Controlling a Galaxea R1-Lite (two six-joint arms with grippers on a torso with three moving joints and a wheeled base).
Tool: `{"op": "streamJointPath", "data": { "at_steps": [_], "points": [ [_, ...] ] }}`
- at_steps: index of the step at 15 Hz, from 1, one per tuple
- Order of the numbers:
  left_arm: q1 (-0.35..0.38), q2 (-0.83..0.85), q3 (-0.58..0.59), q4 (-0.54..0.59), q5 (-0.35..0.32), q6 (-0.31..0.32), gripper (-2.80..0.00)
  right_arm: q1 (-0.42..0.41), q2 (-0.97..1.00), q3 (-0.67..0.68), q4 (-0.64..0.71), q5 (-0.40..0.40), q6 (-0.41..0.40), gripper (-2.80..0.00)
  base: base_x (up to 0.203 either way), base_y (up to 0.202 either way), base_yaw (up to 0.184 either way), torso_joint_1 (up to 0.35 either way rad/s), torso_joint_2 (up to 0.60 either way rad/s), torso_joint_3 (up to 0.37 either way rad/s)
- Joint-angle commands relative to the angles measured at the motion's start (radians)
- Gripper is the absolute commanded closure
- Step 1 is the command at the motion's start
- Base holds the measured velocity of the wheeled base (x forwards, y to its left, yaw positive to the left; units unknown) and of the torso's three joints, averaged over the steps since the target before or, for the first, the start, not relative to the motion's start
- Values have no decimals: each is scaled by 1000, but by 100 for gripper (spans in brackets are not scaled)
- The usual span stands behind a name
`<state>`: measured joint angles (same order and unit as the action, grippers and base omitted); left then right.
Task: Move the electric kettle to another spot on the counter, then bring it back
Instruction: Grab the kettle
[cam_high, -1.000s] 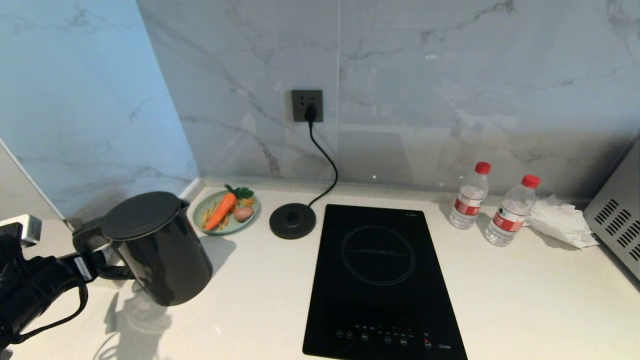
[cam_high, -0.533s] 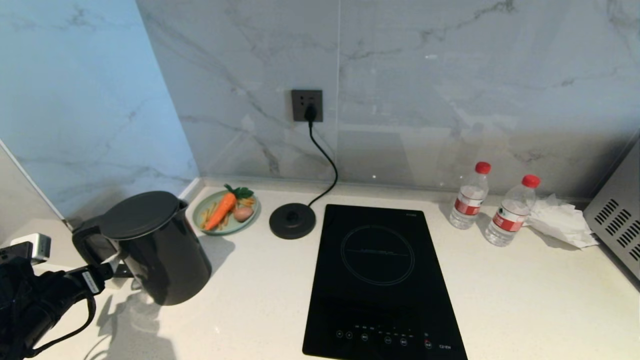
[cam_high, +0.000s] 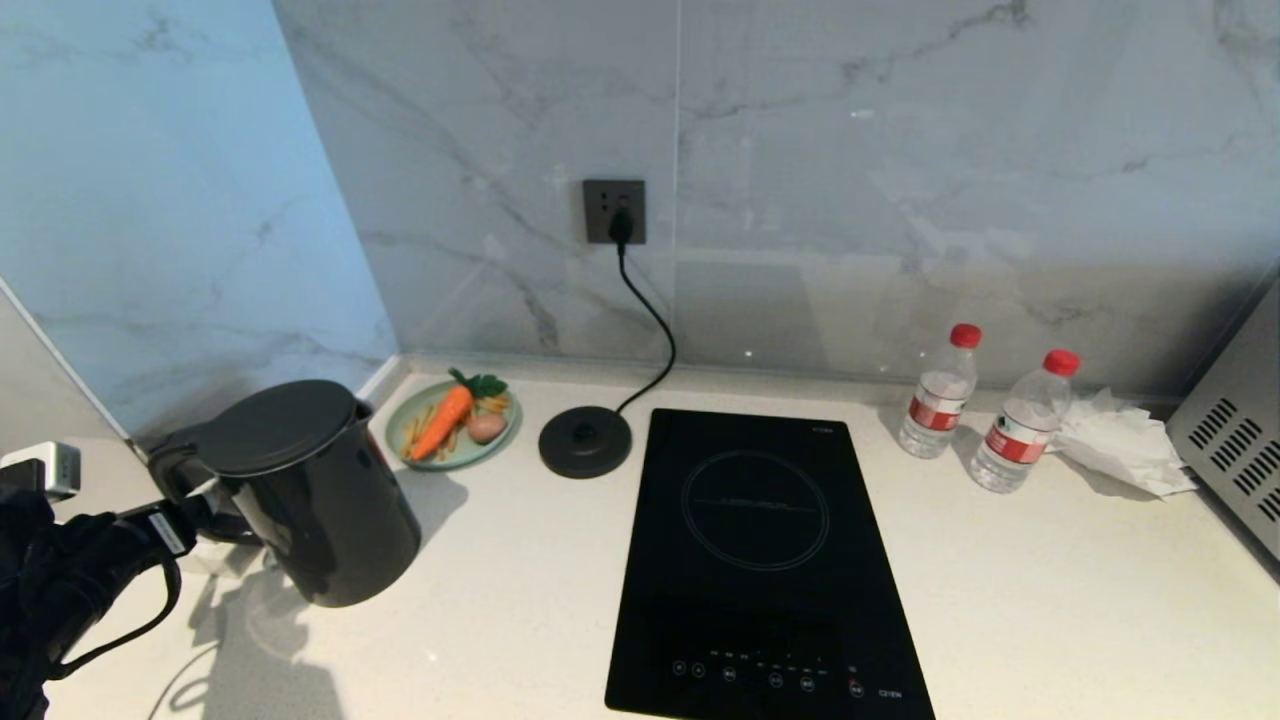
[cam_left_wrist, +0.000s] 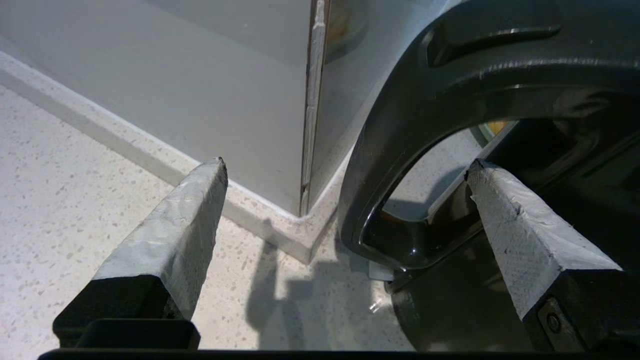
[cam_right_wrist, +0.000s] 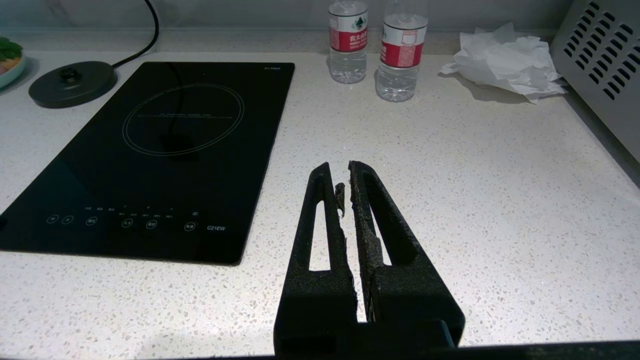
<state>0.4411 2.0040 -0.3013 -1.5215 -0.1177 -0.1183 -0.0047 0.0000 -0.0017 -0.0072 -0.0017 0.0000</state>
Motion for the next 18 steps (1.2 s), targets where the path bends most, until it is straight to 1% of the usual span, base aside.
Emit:
{"op": "streamJointPath", "data": {
  "at_steps": [1,3,6,9,11,18],
  "points": [
    [26,1,-10,-9,-4,0,-280,0,0,0,0,0,0,0,0,0,0,0,0,0],
    [49,19,-16,-9,-5,2,-280,0,0,0,0,0,0,0,0,0,0,0,0,0],
    [53,62,-50,-9,5,2,-280,0,0,0,0,0,0,0,0,0,0,0,0,0],
    [42,51,-50,-9,3,-2,-280,0,0,0,0,0,0,0,0,0,0,0,0,0],
    [29,27,-52,-9,3,-23,-280,0,0,0,0,0,0,0,0,0,0,0,0,0],
    [-7,38,-93,-9,9,-38,-280,0,0,0,0,0,0,0,0,0,0,0,0,0]
  ]
}}
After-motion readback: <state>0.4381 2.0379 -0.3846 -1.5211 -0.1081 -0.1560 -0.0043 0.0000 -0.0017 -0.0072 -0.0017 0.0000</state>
